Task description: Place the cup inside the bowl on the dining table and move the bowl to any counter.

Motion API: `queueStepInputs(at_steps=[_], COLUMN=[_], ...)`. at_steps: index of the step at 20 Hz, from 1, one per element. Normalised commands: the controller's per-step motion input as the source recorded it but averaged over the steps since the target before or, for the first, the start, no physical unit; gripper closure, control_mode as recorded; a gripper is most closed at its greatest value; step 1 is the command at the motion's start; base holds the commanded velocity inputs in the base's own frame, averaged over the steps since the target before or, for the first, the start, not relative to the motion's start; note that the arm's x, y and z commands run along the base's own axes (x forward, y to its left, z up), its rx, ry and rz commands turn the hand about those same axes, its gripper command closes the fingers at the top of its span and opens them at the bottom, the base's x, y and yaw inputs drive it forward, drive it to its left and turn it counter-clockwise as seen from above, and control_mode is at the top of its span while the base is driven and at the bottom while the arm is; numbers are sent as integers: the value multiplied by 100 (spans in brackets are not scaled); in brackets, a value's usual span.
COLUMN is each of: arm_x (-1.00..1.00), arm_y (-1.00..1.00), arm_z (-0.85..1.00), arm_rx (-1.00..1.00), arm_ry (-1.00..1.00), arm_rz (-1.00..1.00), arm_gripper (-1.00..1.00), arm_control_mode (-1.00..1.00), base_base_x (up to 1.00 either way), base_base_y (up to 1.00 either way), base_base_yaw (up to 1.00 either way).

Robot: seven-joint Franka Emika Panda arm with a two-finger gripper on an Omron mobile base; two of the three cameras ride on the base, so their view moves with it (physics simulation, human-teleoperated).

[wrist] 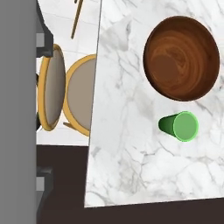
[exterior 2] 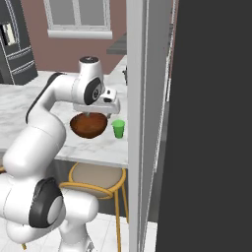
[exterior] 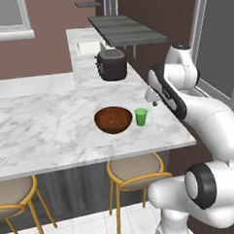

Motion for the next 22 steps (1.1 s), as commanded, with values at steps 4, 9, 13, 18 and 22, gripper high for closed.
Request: queueStepInputs(at_steps=[4, 9, 13, 18, 22], arm_x=[22, 15, 20, 18, 17], arm_y=[-14, -5, -2, 0, -1], arm_z=[0, 0, 0, 0, 0], arm_rx=[0, 0, 0, 0, 0], arm_ry=[0, 0, 0, 0, 0], arm_rz=[4, 3, 3, 3, 2], arm_gripper=[-100, -100, -100, -100, -100], arm_control_mode=[-100, -100, -100, -100, -100], base_base_x=[0, 0, 0, 0, 0], base_base_y=[0, 0, 0, 0, 0], base_base_yaw=[0, 0, 0, 0, 0])
